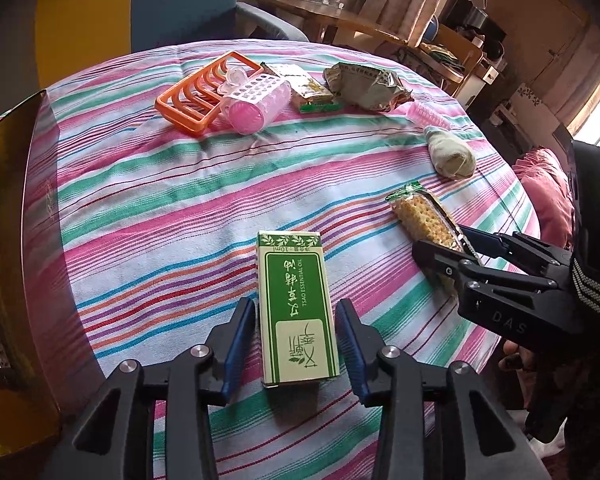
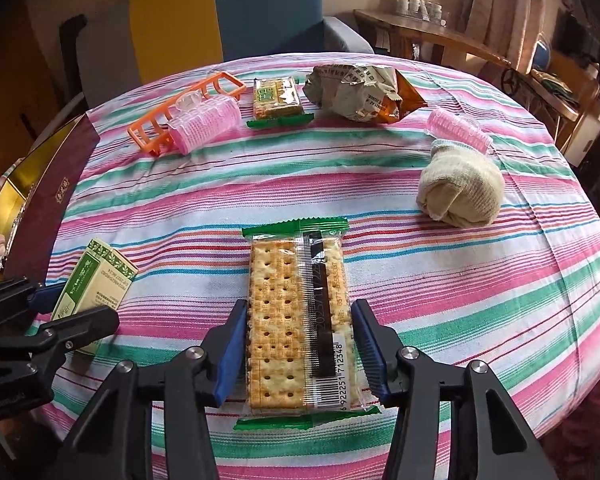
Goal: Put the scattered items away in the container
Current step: 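Close the right tool on the cracker pack with green ends, then carry the green tea box in the left tool while the right tool carries the cracker pack into the tray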
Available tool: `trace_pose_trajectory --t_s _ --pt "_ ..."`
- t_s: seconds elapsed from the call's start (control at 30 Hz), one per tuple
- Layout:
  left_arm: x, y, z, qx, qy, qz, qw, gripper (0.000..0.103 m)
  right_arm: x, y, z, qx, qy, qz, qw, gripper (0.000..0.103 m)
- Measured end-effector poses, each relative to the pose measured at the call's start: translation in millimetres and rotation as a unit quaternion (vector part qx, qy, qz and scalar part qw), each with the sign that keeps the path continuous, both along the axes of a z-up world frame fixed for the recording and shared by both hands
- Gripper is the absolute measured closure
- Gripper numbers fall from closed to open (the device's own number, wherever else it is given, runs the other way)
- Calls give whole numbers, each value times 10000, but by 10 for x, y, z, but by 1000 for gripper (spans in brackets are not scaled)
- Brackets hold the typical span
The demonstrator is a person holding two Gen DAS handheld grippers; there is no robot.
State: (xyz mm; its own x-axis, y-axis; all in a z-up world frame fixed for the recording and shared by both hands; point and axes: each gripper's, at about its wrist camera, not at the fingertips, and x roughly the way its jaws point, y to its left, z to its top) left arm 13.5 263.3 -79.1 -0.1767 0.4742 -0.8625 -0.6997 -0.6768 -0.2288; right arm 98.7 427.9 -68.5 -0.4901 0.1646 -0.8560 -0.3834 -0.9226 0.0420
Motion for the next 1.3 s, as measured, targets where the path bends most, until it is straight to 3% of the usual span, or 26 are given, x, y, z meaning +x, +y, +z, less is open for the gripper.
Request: trace_pose_trajectory --t_s 0.23,0.4,0.6,0.8,1.0,1.3 --pt "25 -82 22 87 0 176 9998 71 74 -130 22 135 108 -59 9998 55" --pt "112 -193 88 240 115 149 9995 72 209 -213 98 -873 624 121 9942 55" --pt "148 -368 298 513 319 255 9978 72 176 -406 248 -1387 950 328 9852 55" --pt "132 -615 617 814 654 535 9931 72 -3 -701 596 -1383 1362 764 9780 55" --pt "-9 -1068 827 918 929 1186 9843 72 -331 -1111 813 -1166 1494 1249 9739 55" --pt "-368 -1880 766 636 1033 2238 9670 72 -999 -1932 873 -1058 1380 2137 9613 55"
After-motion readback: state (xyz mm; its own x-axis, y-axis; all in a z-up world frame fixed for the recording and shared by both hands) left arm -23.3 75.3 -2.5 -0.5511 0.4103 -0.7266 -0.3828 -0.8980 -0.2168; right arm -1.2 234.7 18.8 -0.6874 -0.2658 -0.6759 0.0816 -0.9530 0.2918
